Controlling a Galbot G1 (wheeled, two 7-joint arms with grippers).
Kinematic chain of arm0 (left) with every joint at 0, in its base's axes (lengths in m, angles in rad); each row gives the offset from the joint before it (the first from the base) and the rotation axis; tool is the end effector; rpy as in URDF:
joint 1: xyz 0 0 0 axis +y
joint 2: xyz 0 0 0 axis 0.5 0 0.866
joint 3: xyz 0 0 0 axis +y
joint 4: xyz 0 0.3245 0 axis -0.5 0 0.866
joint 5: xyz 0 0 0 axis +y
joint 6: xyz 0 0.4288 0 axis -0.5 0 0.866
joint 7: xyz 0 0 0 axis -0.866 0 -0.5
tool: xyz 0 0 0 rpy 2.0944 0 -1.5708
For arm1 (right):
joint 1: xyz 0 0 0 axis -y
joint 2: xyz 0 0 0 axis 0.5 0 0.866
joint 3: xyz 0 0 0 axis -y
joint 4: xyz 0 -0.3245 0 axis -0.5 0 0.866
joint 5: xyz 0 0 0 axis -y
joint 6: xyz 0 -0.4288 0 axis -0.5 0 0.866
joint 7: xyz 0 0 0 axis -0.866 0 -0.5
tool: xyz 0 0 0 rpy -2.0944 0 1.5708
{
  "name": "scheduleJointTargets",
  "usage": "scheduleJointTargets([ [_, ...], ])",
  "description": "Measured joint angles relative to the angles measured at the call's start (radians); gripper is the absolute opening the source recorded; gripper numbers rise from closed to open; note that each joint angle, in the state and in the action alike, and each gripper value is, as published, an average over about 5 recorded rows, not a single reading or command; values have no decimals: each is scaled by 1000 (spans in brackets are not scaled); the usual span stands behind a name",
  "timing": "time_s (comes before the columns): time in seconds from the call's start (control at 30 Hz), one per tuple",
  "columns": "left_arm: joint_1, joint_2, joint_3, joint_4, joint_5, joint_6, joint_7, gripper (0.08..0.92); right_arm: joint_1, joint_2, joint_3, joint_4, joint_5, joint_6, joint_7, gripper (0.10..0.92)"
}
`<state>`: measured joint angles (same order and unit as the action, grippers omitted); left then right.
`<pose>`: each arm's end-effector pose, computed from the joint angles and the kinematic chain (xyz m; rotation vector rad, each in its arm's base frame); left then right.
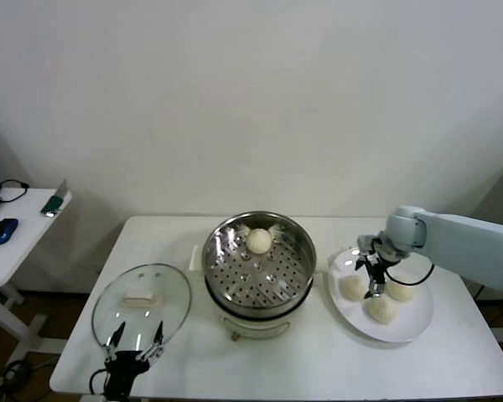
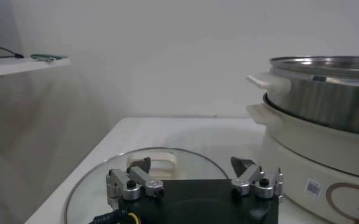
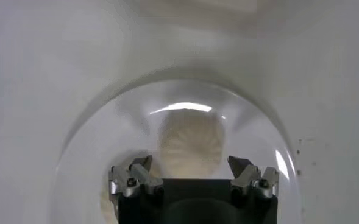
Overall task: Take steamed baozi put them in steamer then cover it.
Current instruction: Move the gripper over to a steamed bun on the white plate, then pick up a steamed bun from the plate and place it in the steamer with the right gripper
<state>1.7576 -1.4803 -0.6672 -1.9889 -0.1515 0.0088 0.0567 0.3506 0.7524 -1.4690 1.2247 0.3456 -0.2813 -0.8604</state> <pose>0.1996 0.0695 -0.3626 0.0549 -2.8539 0.0077 0.5526 -0.0916 -0.2642 1.2319 -1.3260 1.2689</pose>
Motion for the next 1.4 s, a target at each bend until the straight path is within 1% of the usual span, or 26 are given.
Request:
scheduleJointTargets([
  [0.37, 0, 5, 0, 4, 0, 0, 0, 823, -52, 28, 45, -38, -17, -14, 17, 812],
  [0.43, 0, 6, 0, 4, -1, 0, 0, 823, -55, 31, 50, -41, -18, -15, 17, 793],
  [0.63, -1, 6, 0, 3, -1, 0, 0, 823, -59, 34, 58, -47, -15, -16, 14, 700],
  [0.8, -3, 5, 1, 3, -1, -1, 0, 823, -56, 30, 59, -49, -11, -15, 8, 664],
  [0.93, -4, 4, 2, 4, -1, -1, 0, 823, -37, 22, 54, -41, 4, -14, 1, 654],
  [1.17, -7, 5, 7, 7, 2, 0, -1, 823, 99, 2, -28, 2, 78, -11, -13, 653],
  [1.4, -10, 15, 12, 5, 3, 5, -1, 823, 371, 14, -187, 90, 228, -31, -23, 653],
])
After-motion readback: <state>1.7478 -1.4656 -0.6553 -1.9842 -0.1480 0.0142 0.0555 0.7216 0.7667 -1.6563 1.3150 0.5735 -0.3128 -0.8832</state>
